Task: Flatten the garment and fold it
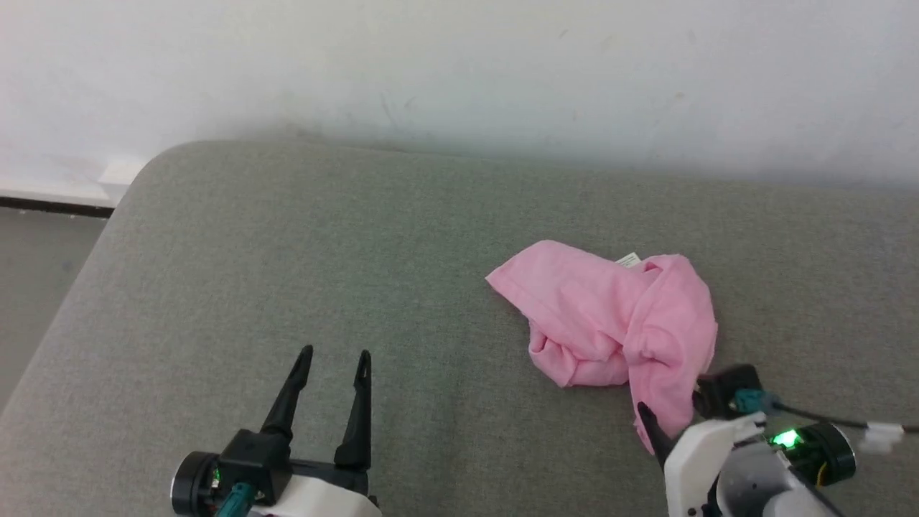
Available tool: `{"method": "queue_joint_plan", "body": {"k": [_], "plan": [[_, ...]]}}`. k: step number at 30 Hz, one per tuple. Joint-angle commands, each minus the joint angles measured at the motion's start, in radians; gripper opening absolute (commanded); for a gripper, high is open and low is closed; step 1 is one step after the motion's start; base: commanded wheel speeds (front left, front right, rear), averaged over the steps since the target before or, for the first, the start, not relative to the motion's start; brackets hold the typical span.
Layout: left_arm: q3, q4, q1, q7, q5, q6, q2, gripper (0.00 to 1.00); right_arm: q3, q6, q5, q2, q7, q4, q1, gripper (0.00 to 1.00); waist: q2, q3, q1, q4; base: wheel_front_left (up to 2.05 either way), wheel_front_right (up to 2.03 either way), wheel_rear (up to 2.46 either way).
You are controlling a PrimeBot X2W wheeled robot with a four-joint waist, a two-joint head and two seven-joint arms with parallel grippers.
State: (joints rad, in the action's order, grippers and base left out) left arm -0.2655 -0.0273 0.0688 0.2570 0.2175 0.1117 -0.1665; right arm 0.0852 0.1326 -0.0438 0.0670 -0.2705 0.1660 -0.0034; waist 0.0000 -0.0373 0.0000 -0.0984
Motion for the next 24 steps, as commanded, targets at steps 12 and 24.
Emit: {"method": "queue_joint_plan", "body": {"k": [12,24], "plan": [[0.017,0.034,-0.055,0.005,-0.037,-0.046,0.051,1.0,0.111,-0.002,-0.061,0.128,-0.449,0.013,-0.115,1.0,0.0,-0.078,0.0,-0.086,0.0,0.0,0.0],[0.062,0.059,-0.04,0.005,-0.052,-0.078,0.066,1.0,-0.011,-0.002,-0.145,0.164,-0.457,-0.095,-0.013,0.0,0.0,-0.046,0.0,0.047,0.0,0.0,0.0]]}}
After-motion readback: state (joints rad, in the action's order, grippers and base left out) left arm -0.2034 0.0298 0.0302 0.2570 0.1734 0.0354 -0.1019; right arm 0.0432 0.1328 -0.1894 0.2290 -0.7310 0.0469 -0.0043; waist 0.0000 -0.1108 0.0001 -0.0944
